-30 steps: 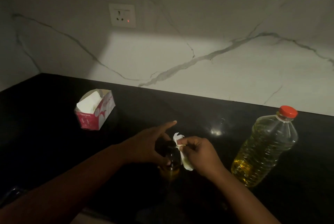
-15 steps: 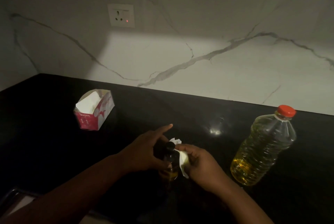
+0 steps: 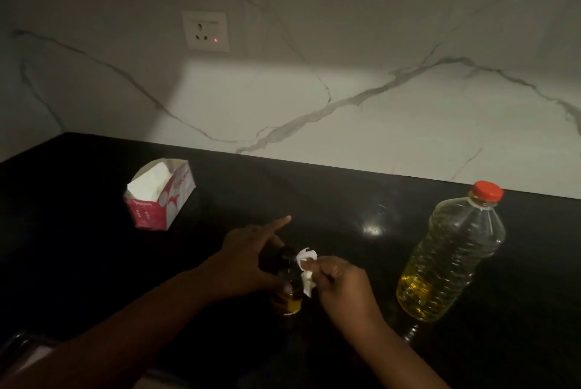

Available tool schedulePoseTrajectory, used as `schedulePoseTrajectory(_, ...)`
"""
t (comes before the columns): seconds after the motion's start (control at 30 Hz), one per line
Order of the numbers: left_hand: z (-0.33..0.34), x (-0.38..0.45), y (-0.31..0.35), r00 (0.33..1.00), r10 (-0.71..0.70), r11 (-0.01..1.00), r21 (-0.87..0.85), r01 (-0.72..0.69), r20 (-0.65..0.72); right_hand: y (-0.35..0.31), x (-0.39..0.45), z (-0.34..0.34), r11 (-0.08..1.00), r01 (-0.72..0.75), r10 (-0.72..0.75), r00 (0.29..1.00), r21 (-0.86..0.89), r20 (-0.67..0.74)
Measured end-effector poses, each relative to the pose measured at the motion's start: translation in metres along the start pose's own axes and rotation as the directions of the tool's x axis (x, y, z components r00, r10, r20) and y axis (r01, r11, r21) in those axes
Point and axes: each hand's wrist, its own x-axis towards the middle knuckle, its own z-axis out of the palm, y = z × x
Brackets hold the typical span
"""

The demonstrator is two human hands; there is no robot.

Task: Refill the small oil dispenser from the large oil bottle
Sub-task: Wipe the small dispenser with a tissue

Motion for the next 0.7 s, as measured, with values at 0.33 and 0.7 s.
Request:
schedulePoseTrajectory(0.33,-0.002,0.007,-0.002,0.998,0.000,0.985,-0.174,0.012,0.069,-0.005,0.021,-0.007,0.981,-0.116,0.102,0.991,0.156,0.092)
schedulePoseTrajectory(0.7,-0.017,0.025,0.005,0.936,0.073,0.987,-0.158,-0.019,0.343,-0.001,0.006,-0.009,0.972,-0.113,0.109,0.993,0.205,0.034)
